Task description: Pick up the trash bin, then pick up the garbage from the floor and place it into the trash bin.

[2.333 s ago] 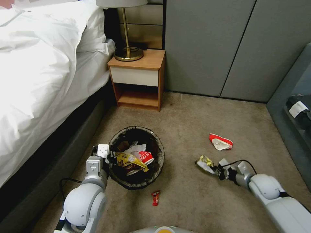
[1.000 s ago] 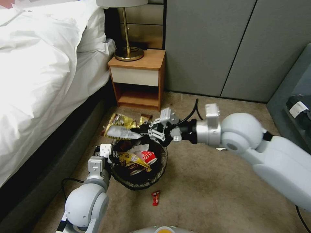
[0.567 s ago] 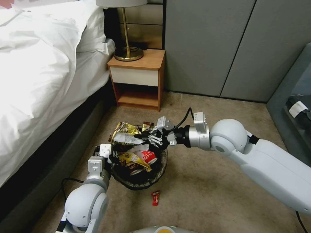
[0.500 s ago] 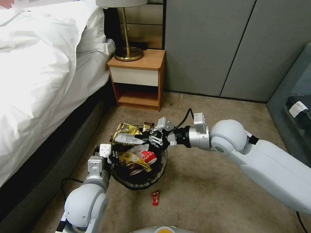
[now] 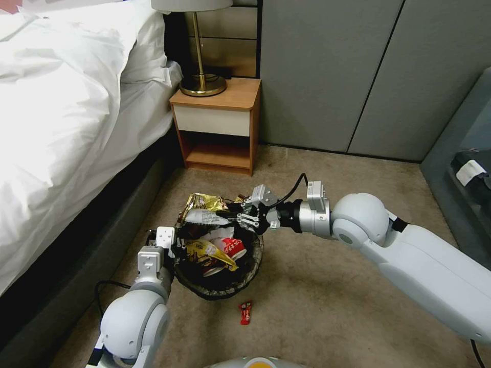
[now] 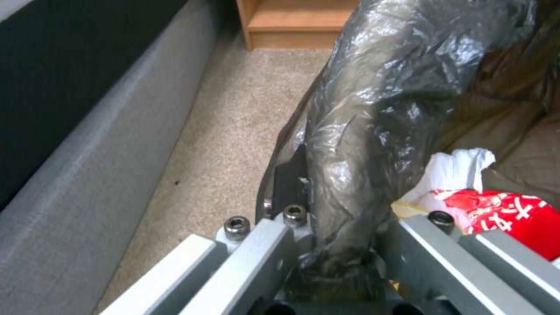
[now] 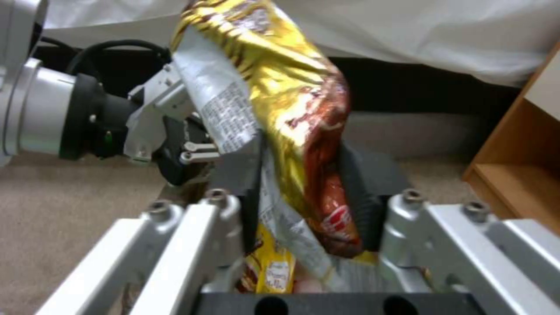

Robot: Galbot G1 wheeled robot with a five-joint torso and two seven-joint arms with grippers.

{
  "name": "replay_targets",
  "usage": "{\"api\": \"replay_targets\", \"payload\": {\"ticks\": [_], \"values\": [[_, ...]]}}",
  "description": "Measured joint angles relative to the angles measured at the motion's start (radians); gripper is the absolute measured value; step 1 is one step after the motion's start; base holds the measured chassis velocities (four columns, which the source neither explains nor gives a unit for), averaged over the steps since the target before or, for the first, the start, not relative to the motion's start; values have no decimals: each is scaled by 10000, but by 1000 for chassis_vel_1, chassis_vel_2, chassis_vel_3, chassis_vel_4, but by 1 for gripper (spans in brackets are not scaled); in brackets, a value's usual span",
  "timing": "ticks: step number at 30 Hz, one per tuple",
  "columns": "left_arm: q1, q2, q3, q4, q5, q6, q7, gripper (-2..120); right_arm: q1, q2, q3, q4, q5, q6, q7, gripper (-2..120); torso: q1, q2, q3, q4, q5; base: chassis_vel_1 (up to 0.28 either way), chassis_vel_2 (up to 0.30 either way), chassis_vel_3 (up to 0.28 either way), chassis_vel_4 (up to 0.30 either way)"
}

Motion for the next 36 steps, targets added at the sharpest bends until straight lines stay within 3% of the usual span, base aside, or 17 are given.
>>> {"api": "replay_targets", "payload": {"ticks": [2, 10, 18, 28, 35, 36], "values": [[0, -2, 0, 1, 0, 0, 0, 0, -16, -1, 6, 0, -1, 0, 17, 38, 0, 0, 0, 0, 0, 0, 0, 0, 0], [-50, 0, -36, 80, -32, -2, -3, 0, -231, -67, 96, 41, -75, 0, 78, 73, -1, 0, 0, 0, 0, 0, 0, 0, 0], [-79, -8, -44, 139, -46, -5, -5, 0, -234, -39, 46, -4, -138, -1, 77, 98, 0, 0, 0, 0, 0, 0, 0, 0, 0], [-76, 14, -60, 157, -63, -6, -6, 0, -330, -45, 113, -59, -318, 41, 130, 100, 0, 0, 0, 0, 0, 0, 0, 0, 0], [-76, 33, -56, 96, -103, 8, -6, 0, -717, 22, 1489, 285, 156, 34, 1700, 100, 0, 0, 0, 0, 1, 0, 0, 0, 0], [-69, 40, -59, 27, -121, 24, -10, 0, -941, 63, 2223, 448, 198, 33, 2385, 100, 0, 1, 0, 2, -1, 0, 0, 0, 0]]}}
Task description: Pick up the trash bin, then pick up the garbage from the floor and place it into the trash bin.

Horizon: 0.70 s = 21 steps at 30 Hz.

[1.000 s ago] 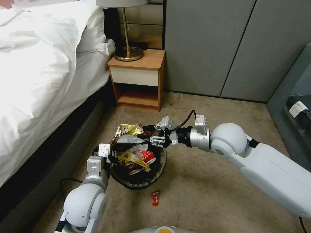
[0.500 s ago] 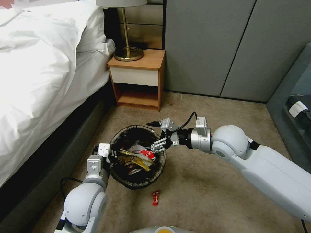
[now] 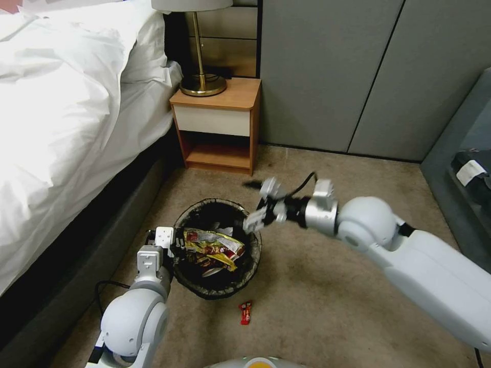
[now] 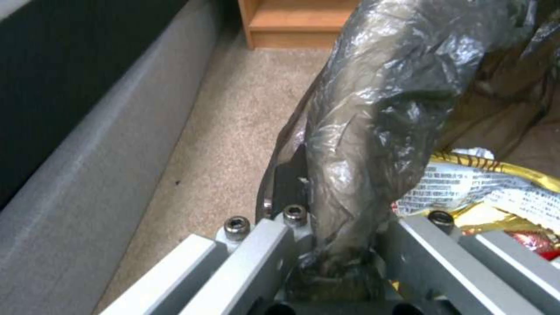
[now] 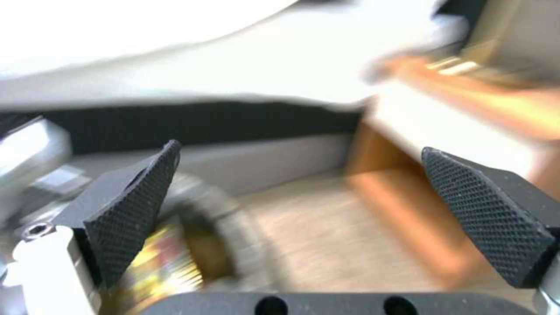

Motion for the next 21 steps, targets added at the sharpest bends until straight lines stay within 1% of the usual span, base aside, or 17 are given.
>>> {"api": "replay_targets", "payload": {"ticks": [1, 2, 3, 4, 5, 6, 8, 9, 10, 12, 13, 15, 16, 17, 18, 20, 21], "values": [[5, 0, 0, -28, -10, 9, -1, 0, -121, 21, 285, 51, 0, 0, 215, 100, 0, 0, -1, 1, 1, 0, 0, 0, 0], [24, 5, 8, -117, -35, 42, -11, 0, -695, 163, 1423, 214, -49, -26, 823, 100, 0, -1, 0, 0, 1, 0, 0, 0, 0], [24, 5, 8, -117, -35, 42, -11, 0, -695, 163, 1423, 214, -49, -26, 823, 100, 0, -1, 0, 0, 1, 0, 0, 0, 0], [35, 12, 27, -153, -43, 54, -15, 0, -1138, 283, 2242, 314, -300, -33, 1151, 100, 0, 0, 0, -1, 5, 0, 0, 0, 0], [38, 16, 35, -164, -47, 58, -15, 0, -1388, 357, 2699, 362, -505, -18, 1279, 100, 0, 0, 0, -1, 3, 0, 0, 0, 0], [38, 16, 35, -164, -47, 58, -15, 0, -1388, 357, 2699, 362, -505, -18, 1279, 100, 0, 0, 0, -1, 3, 0, 0, 0, 0], [46, 16, 50, -210, -48, 70, -18, 0, -2719, 790, 4680, 590, -1472, 268, 2028, 100, 0, 0, 0, -4, 5, 0, 0, 0, 0], [52, 25, 58, -214, -48, 73, -18, 0, -3271, 995, 5396, 669, -1780, 442, 2182, 100, 1, 0, 0, -5, 5, 0, 0, 0, 0], [52, 25, 58, -214, -48, 73, -18, 0, -3271, 995, 5396, 669, -1780, 442, 2182, 100, 1, 0, 0, -5, 5, 0, 0, 0, 0], [76, 43, 79, -222, -44, 76, -18, 0, -4331, 1416, 6462, 795, -2384, 865, 2258, 100, 0, 1, -1, -3, 0, 0, 0, 0, 0], [76, 43, 79, -222, -44, 76, -18, 0, -4331, 1416, 6462, 795, -2384, 865, 2258, 100, 0, 1, -1, -3, 0, 0, 0, 0, 0], [98, 46, 97, -253, -27, 76, -21, 0, -5697, 2261, 7550, 838, -3490, 1634, 2099, 100, 0, 0, -1, -4, 1, 0, 0, 0, 0], [104, 47, 100, -260, -26, 76, -19, 0, -6066, 2658, 7825, 855, -3868, 1899, 2029, 100, 0, 0, -1, -5, 0, 0, 0, 0, 0], [118, 49, 102, -261, -21, 76, -18, 0, -6483, 3287, 8132, 872, -4358, 2270, 1976, 100, 0, 0, -1, -7, 4, 0, 0, 0, 0], [118, 49, 102, -261, -21, 76, -18, 0, -6483, 3287, 8132, 872, -4358, 2270, 1976, 100, 0, 0, -1, -7, 4, 0, 0, 0, 0], [162, 59, 99, -261, -2, 72, -17, 0, -7251, 4643, 8620, 855, -5453, 3136, 1961, 100, 0, 0, -1, -2, 1, 0, 0, 0, 0], [162, 59, 99, -261, -2, 72, -17, 0, -7251, 4643, 8620, 855, -5453, 3136, 1961, 100, 0, 0, -1, -2, 1, 0, 0, 0, 0]]}}
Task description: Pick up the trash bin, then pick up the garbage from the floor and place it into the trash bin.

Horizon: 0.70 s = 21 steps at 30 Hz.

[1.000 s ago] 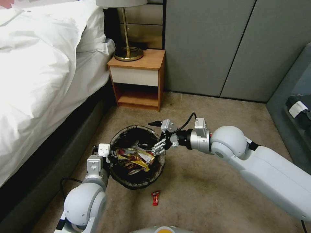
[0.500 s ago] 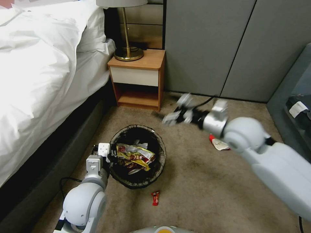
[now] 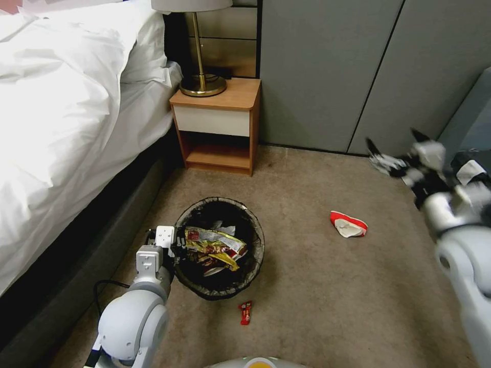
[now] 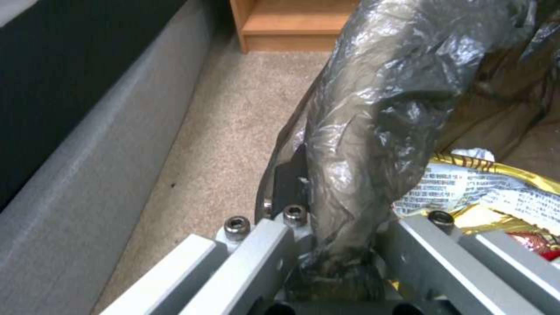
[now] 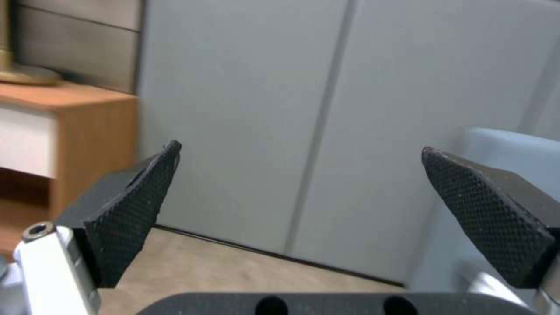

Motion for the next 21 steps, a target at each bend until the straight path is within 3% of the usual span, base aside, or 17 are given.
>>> {"api": "replay_targets", "payload": {"ticks": [3, 6, 21], "values": [[18, 18, -4, 0, 12, -8, 1, 0, -647, 942, 312, -219, -647, 964, -52, 100, 0, 0, 0, 2, -2, 0, 0, 0, 0], [20, 8, 12, -4, 46, -13, 5, 0, -927, 1504, 432, -391, -703, 1291, -2, 100, 0, 0, 0, 0, -1, 0, 0, 0, 0], [66, -66, 10, -41, 157, -48, 36, 0, -955, 1950, 314, -1055, -822, 1603, 261, 100, 0, 0, 0, 1, 0, 0, 0, 0, 0]]}}
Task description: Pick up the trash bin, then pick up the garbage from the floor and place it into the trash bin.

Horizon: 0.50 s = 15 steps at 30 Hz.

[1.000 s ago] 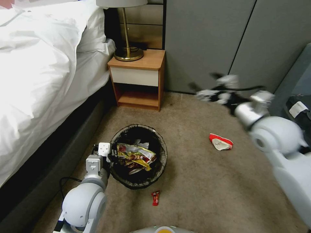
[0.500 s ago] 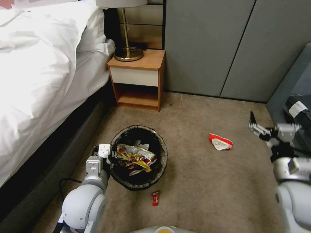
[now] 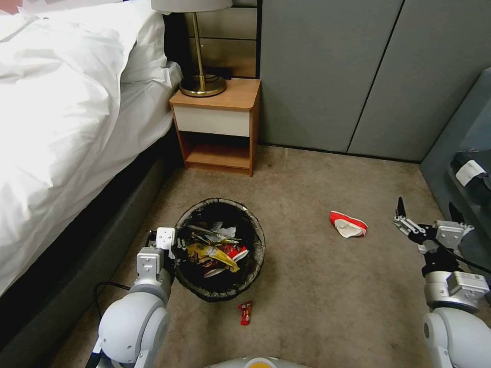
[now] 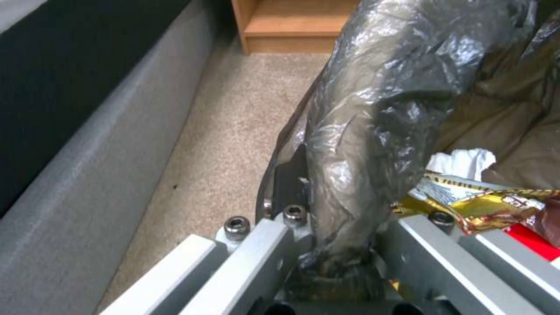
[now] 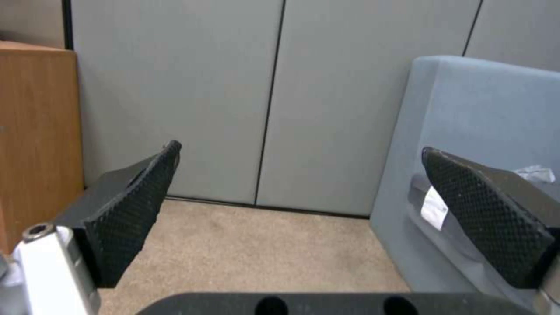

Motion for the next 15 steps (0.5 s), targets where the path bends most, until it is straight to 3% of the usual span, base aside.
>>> {"api": "replay_targets", "payload": {"ticks": [15], "values": [[18, 24, -52, -4, 8, 0, 8, 0, 138, -28, -21, -187, 45, 12, 30, 100, 0, 0, 1, 0, 0, -82, 79, 75, -80]]}}
